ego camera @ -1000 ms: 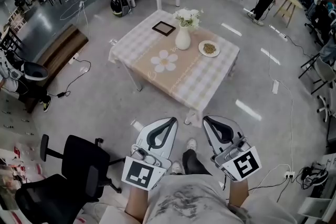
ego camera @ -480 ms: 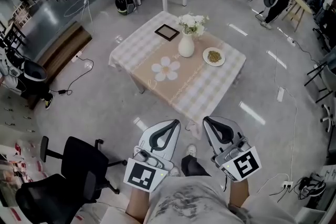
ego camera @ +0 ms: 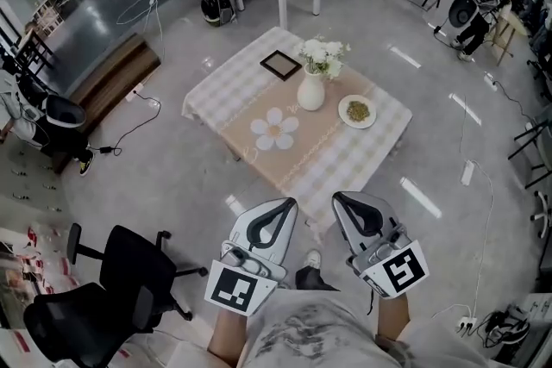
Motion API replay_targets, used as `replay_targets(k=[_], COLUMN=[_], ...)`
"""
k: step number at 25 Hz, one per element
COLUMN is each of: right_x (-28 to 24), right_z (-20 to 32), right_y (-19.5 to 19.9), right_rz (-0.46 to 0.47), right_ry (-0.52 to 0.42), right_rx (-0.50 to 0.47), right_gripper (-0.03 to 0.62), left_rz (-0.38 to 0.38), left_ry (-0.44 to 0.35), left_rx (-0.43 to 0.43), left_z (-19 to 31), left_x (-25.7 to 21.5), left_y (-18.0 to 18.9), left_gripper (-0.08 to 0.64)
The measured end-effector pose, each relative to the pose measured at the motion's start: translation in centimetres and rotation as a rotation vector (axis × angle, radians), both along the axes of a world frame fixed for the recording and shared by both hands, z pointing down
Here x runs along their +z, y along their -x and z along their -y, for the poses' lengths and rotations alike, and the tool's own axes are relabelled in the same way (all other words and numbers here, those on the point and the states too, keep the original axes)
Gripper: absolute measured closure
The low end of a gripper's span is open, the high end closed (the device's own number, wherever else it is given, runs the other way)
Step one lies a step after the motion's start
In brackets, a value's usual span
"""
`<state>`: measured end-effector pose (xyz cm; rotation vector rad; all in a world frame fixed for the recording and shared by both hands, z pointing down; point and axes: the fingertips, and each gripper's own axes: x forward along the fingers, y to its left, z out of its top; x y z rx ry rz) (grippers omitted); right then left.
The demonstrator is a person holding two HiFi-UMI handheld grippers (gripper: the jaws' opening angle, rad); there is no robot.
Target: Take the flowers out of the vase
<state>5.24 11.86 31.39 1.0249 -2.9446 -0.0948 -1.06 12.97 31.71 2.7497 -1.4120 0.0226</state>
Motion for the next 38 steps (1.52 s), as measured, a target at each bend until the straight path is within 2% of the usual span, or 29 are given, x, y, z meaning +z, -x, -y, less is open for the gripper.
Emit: replay_targets(k=[14,27,38], right_x=[-0.5,-0.5,-0.1], right_z=[4.0,8.2,13.9], right_y=[-1.2,-0.1,1.4], right_rz=[0.008,-0.001,-0.018], right_ry=[-0.015,-0.022,-0.022], right_rx=[-0.049,-0.015,0.010], right_gripper=[0.575,0.575,0.575], left_rz=[0.007,0.001,-0.016], left_ry=[-0.015,-0.020,-0.022], left_rx=[-0.042,-0.006,0.022], left_z=[3.7,8.4,14.5], left_x=[-0.4,-0.3,0.1], left_y=[-1.4,-0.3,1.2], left_gripper=[0.551,0.551,0.551])
